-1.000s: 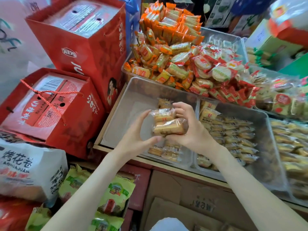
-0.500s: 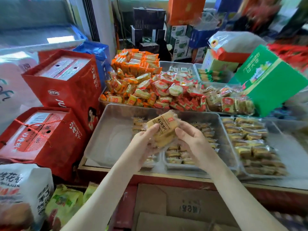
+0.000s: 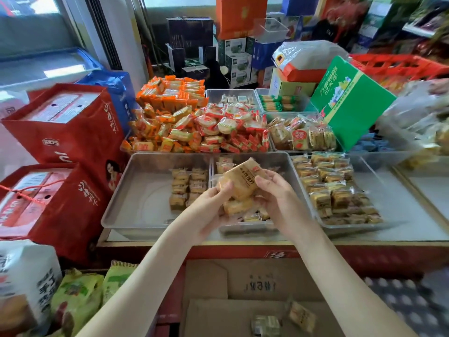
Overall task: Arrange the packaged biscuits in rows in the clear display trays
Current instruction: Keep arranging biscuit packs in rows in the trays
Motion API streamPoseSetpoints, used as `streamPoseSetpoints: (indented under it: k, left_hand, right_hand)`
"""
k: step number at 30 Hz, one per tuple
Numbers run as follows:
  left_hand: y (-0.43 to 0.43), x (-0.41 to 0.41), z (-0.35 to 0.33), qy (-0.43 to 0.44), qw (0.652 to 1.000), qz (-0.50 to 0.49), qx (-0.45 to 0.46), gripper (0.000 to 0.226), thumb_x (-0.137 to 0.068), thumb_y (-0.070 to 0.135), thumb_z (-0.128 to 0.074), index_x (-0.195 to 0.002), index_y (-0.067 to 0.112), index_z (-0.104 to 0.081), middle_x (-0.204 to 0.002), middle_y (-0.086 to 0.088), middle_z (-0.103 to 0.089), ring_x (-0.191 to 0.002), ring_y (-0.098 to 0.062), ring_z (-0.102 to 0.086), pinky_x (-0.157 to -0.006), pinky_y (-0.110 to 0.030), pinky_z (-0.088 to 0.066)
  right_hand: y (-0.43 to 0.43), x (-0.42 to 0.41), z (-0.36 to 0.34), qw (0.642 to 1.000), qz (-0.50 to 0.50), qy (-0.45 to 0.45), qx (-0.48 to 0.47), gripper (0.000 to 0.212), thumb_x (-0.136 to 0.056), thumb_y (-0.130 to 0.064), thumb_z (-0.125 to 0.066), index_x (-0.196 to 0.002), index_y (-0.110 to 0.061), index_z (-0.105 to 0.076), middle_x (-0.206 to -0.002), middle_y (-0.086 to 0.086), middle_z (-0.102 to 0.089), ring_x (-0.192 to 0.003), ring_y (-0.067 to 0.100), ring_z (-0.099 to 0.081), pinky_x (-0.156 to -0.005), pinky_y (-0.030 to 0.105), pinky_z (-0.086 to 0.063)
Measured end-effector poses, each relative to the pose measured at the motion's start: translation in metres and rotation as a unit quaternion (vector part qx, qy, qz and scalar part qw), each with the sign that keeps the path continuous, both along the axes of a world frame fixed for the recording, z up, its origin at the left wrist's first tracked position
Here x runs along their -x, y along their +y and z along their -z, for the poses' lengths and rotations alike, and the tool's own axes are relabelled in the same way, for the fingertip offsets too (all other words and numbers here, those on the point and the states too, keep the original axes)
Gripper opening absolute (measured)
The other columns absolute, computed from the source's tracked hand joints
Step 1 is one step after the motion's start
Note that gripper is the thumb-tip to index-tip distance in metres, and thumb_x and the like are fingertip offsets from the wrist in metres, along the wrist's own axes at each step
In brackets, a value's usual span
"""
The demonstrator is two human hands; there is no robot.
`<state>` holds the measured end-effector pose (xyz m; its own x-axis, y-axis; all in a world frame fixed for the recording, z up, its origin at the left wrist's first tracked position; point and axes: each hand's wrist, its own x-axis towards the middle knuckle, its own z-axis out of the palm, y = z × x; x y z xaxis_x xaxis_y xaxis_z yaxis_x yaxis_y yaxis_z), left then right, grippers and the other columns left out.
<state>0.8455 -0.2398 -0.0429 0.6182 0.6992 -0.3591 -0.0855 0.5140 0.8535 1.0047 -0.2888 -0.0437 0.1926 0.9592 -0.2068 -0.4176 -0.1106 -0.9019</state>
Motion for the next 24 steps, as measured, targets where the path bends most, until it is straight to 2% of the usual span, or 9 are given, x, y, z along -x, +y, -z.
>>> streamPoseSetpoints:
  k: [3, 7, 9, 11, 14, 16, 18, 20, 24]
  left_hand:
    - [-0.006, 0.003, 0.003, -0.026, 0.999, -0.021, 0.009, 0.057, -0.082, 0.032, -0.061, -0.129, 0.001, -0.052, -0.113, -0.015, -0.071, -0.097, -0.021, -0.071, -0.069, -0.026, -0.058]
    - [-0.008, 0.009, 0.008, -0.038, 0.996, -0.070, 0.043, 0.036, -0.091, 0.015, -0.058, -0.125, 0.003, -0.057, -0.109, -0.016, -0.072, -0.090, -0.024, -0.072, -0.069, -0.032, -0.061]
    - [-0.010, 0.011, 0.007, -0.024, 0.994, -0.092, 0.047, 0.027, -0.092, 0.020, -0.058, -0.117, 0.008, -0.061, -0.101, -0.012, -0.074, -0.088, -0.024, -0.073, -0.073, -0.033, -0.062]
    - [-0.013, 0.012, 0.006, -0.006, 0.996, -0.088, 0.027, 0.037, -0.083, 0.035, -0.063, -0.112, 0.011, -0.063, -0.097, -0.009, -0.075, -0.086, -0.022, -0.073, -0.074, -0.034, -0.062]
    - [-0.021, 0.012, 0.004, 0.042, 0.997, -0.044, -0.038, 0.064, -0.065, 0.048, -0.071, -0.119, 0.014, -0.060, -0.104, -0.006, -0.074, -0.093, -0.020, -0.072, -0.075, -0.033, -0.060]
    - [-0.025, 0.011, 0.008, 0.086, 0.993, -0.030, -0.075, 0.078, -0.059, 0.048, -0.078, -0.126, 0.014, -0.055, -0.114, -0.007, -0.071, -0.102, -0.020, -0.070, -0.085, -0.037, -0.059]
    - [-0.027, 0.011, 0.014, 0.124, 0.983, -0.060, -0.120, 0.070, -0.065, 0.039, -0.082, -0.124, 0.017, -0.053, -0.115, -0.007, -0.069, -0.103, -0.018, -0.069, -0.089, -0.039, -0.058]
    - [-0.031, 0.011, 0.017, 0.156, 0.962, -0.102, -0.199, 0.053, -0.074, 0.026, -0.083, -0.117, 0.020, -0.052, -0.108, -0.001, -0.068, -0.094, -0.007, -0.068, -0.078, -0.028, -0.058]
    - [-0.043, 0.009, 0.015, 0.205, 0.923, -0.124, -0.300, 0.054, -0.074, 0.024, -0.084, -0.112, 0.020, -0.046, -0.099, 0.015, -0.062, -0.081, 0.011, -0.062, -0.066, -0.010, -0.049]
  right_hand:
    - [-0.009, -0.006, -0.001, 0.996, 0.007, 0.079, -0.026, 0.033, -0.092, -0.014, -0.055, -0.123, -0.002, -0.050, -0.096, 0.009, -0.069, -0.081, 0.016, -0.068, -0.065, 0.026, -0.055]
    - [-0.019, -0.016, -0.001, 0.985, 0.007, 0.166, -0.052, 0.033, -0.084, -0.014, -0.058, -0.115, -0.004, -0.053, -0.092, 0.009, -0.070, -0.083, 0.019, -0.069, -0.069, 0.027, -0.058]
    - [-0.023, -0.020, 0.001, 0.985, -0.002, 0.162, -0.054, 0.027, -0.085, -0.011, -0.057, -0.111, -0.005, -0.055, -0.094, 0.009, -0.071, -0.085, 0.020, -0.070, -0.072, 0.028, -0.059]
    - [-0.026, -0.020, 0.001, 0.990, -0.021, 0.134, -0.048, 0.025, -0.084, -0.010, -0.058, -0.110, -0.007, -0.060, -0.098, 0.010, -0.071, -0.091, 0.021, -0.069, -0.075, 0.029, -0.059]
    - [-0.030, -0.011, 0.001, 0.997, -0.051, 0.029, -0.040, 0.032, -0.084, -0.015, -0.061, -0.115, -0.013, -0.064, -0.105, 0.006, -0.072, -0.100, 0.019, -0.068, -0.079, 0.030, -0.057]
    - [-0.030, -0.002, 0.003, 0.996, -0.041, -0.078, -0.026, 0.032, -0.087, -0.021, -0.062, -0.119, -0.021, -0.059, -0.110, -0.001, -0.071, -0.104, 0.014, -0.067, -0.084, 0.030, -0.056]
    - [-0.031, 0.006, 0.003, 0.971, 0.011, -0.237, -0.010, 0.029, -0.091, -0.024, -0.062, -0.120, -0.023, -0.054, -0.108, -0.007, -0.068, -0.102, 0.010, -0.065, -0.085, 0.024, -0.055]
    - [-0.033, 0.011, 0.001, 0.918, 0.044, -0.393, -0.014, 0.035, -0.090, -0.031, -0.064, -0.122, -0.021, -0.053, -0.106, -0.011, -0.064, -0.096, 0.003, -0.060, -0.079, 0.011, -0.050]
    - [-0.036, 0.021, 0.002, 0.889, -0.011, -0.458, -0.018, 0.071, -0.080, -0.048, -0.069, -0.139, -0.020, -0.042, -0.122, -0.008, -0.052, -0.108, 0.005, -0.049, -0.070, -0.005, -0.037]
